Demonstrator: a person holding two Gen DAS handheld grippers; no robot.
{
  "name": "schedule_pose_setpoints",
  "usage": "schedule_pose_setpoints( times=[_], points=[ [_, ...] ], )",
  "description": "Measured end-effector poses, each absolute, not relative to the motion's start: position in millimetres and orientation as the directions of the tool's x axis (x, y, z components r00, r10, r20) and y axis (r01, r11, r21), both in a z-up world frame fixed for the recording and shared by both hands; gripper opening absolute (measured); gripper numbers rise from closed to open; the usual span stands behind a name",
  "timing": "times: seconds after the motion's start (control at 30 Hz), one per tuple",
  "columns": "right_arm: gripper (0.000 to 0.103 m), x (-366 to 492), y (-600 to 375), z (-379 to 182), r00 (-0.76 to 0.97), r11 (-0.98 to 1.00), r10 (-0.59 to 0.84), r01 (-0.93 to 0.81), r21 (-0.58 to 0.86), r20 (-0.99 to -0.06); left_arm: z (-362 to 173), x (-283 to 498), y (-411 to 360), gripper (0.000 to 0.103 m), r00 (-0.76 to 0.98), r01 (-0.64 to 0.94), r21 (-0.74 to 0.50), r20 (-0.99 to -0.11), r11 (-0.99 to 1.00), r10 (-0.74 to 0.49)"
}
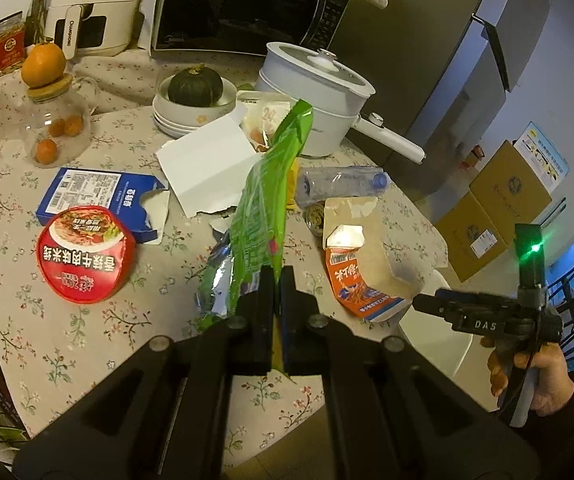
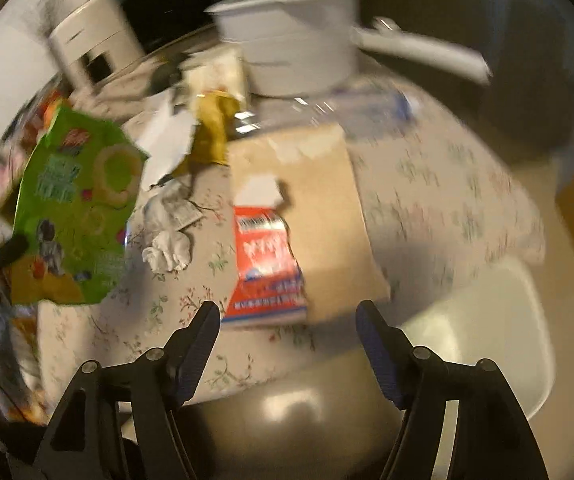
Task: Collect trash
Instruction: 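Carry the green bag and the milk carton in both tools over the white bin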
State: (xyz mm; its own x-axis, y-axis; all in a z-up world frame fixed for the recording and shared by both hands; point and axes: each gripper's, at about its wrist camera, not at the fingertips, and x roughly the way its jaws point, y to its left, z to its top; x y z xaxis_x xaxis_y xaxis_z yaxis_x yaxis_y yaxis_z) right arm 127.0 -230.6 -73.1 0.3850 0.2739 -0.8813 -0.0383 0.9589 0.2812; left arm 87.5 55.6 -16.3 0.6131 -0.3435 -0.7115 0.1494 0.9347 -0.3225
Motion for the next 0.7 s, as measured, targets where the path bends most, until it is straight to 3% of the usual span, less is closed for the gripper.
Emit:
schedule_pose_setpoints(
  times=[0.27,0.47,0.5,0.53,0.6,0.7],
  points=[
    [0.073,140,-239,-97,0.369,0.894,0.371,0.106,0.435,-0.852,-19,88,50,0.003,0.608,0.155,-0.303,-0.721,0.94,-0.333],
    [0.071,160,-228,-123,0.371,0.866,0.369,0.194,0.46,-0.852,-22,88,47,0.003,0.598,0.16,-0.296,-0.73,0.942,-0.331],
    [0.061,160,-228,-124,0.373,0.863,0.371,0.2,0.464,-0.85,-22,88,47,0.003,0.598,0.162,-0.296,-0.729,0.941,-0.332],
    [0.044,163,-229,-128,0.373,0.857,0.376,0.209,0.471,-0.848,-22,88,46,0.003,0.599,0.163,-0.297,-0.728,0.941,-0.333],
    [0.019,164,-232,-132,0.367,0.841,0.394,0.226,0.492,-0.843,-20,88,47,0.003,0.601,0.165,-0.3,-0.725,0.939,-0.337],
    [0.008,162,-240,-123,0.408,0.811,0.421,0.23,0.538,-0.81,-17,87,46,0.003,0.605,0.174,-0.308,-0.716,0.935,-0.348]
  ],
)
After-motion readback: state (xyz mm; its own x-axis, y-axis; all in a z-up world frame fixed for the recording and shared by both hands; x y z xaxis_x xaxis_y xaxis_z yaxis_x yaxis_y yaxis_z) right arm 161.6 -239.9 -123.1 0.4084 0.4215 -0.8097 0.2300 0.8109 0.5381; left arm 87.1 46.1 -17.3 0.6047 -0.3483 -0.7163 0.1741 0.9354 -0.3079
